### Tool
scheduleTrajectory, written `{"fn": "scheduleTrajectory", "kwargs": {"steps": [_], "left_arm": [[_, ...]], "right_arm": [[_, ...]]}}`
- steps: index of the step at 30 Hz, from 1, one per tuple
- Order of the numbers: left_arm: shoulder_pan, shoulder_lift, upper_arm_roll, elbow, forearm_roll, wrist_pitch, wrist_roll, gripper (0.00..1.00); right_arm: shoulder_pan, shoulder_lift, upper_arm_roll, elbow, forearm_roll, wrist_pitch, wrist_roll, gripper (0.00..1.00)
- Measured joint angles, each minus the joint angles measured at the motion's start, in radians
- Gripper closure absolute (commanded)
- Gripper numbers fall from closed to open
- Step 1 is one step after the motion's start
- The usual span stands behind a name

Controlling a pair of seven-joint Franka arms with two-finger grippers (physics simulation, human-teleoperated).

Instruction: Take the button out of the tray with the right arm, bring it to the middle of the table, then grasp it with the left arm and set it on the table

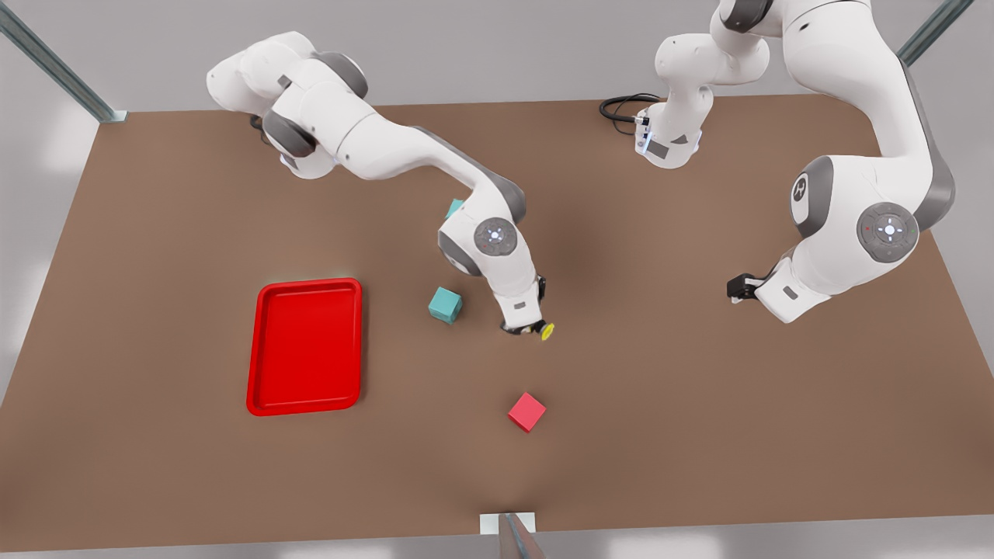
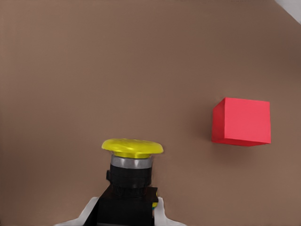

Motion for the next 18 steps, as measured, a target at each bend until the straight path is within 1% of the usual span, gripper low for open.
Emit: {"fn": "scheduleTrajectory", "kwargs": {"steps": [4, 7, 8, 9, 10, 15, 17, 18], "left_arm": [[0.000, 0.001, 0.001, -0.001, 0.000, 0.000, 0.000, 0.00], [0.000, 0.001, 0.003, 0.000, 0.000, 0.000, 0.001, 0.00], [0.000, 0.001, 0.003, 0.000, 0.000, 0.000, 0.001, 0.00], [0.000, 0.001, 0.003, 0.000, 0.000, 0.000, 0.001, 0.00], [0.000, 0.001, 0.004, 0.000, 0.000, 0.000, 0.002, 0.00], [0.000, 0.004, 0.005, 0.001, 0.000, 0.002, 0.002, 0.00], [0.000, 0.007, 0.006, 0.001, 0.001, 0.006, 0.002, 0.00], [0.000, 0.011, 0.006, 0.001, -0.001, 0.009, 0.002, 0.00]], "right_arm": [[0.076, 0.131, 0.002, 0.051, -0.025, 0.071, -0.097, 0.56], [0.070, 0.192, -0.004, 0.055, -0.031, 0.122, -0.184, 0.56], [0.068, 0.204, -0.010, 0.055, -0.032, 0.132, -0.215, 0.52], [0.069, 0.218, -0.015, 0.055, -0.035, 0.141, -0.242, 0.23], [0.074, 0.226, -0.021, 0.055, -0.039, 0.148, -0.268, 0.00], [0.103, 0.213, -0.038, 0.061, -0.052, 0.142, -0.371, 0.00], [0.100, 0.124, -0.038, 0.066, -0.049, 0.092, -0.404, 0.00], [0.068, 0.051, -0.038, 0.057, -0.048, 0.062, -0.416, 0.00]]}}
